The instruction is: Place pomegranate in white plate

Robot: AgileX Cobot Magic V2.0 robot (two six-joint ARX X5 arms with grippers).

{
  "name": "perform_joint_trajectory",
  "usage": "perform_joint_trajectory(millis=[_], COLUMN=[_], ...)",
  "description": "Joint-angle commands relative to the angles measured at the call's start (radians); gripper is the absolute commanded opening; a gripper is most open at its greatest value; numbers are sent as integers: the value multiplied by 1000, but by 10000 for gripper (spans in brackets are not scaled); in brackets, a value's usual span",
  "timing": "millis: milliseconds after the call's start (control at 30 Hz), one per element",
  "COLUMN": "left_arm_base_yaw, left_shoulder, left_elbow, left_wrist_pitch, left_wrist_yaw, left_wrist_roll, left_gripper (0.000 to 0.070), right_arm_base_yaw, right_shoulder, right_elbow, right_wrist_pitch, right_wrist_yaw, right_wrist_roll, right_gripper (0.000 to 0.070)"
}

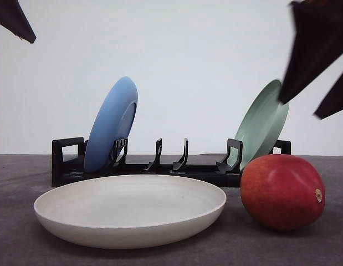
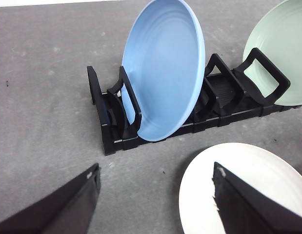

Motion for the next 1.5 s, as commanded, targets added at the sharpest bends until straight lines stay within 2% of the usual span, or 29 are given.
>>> perform_joint_trajectory(millis=[0, 67, 133, 433, 700, 833, 967, 1200, 1467], left_arm_base_yaw=[-3, -3, -3, -3, -3, -3, -3, -3, -3], left_shoulder=[6, 6, 6, 6, 6, 6, 6, 6, 6], left_elbow=[5, 5, 5, 5, 5, 5, 5, 5, 5], left_wrist_pitch=[8, 3, -4, -10, -10, -9, -9, -9, -9], left_wrist_yaw=[1, 1, 0, 0, 0, 0, 0, 0, 0], left_wrist_roll=[0, 2, 5, 4, 4, 4, 4, 3, 3], left_gripper=[435, 435, 435, 435, 435, 434, 434, 434, 434], right_arm_base_yaw=[26, 43, 51, 52, 52, 52, 49, 52, 157], right_shoulder=[59, 116, 161, 314, 387, 391, 391, 396, 500], right_elbow=[30, 45, 50, 50, 50, 50, 75, 255, 381], right_wrist_pitch=[9, 15, 28, 69, 61, 51, 3, -185, -160], right_wrist_yaw=[23, 47, 63, 61, 40, 27, 24, 8, 5], right_wrist_roll=[11, 13, 18, 21, 39, 44, 39, -45, -95], right_gripper=[501, 588, 627, 651, 644, 538, 523, 523, 523])
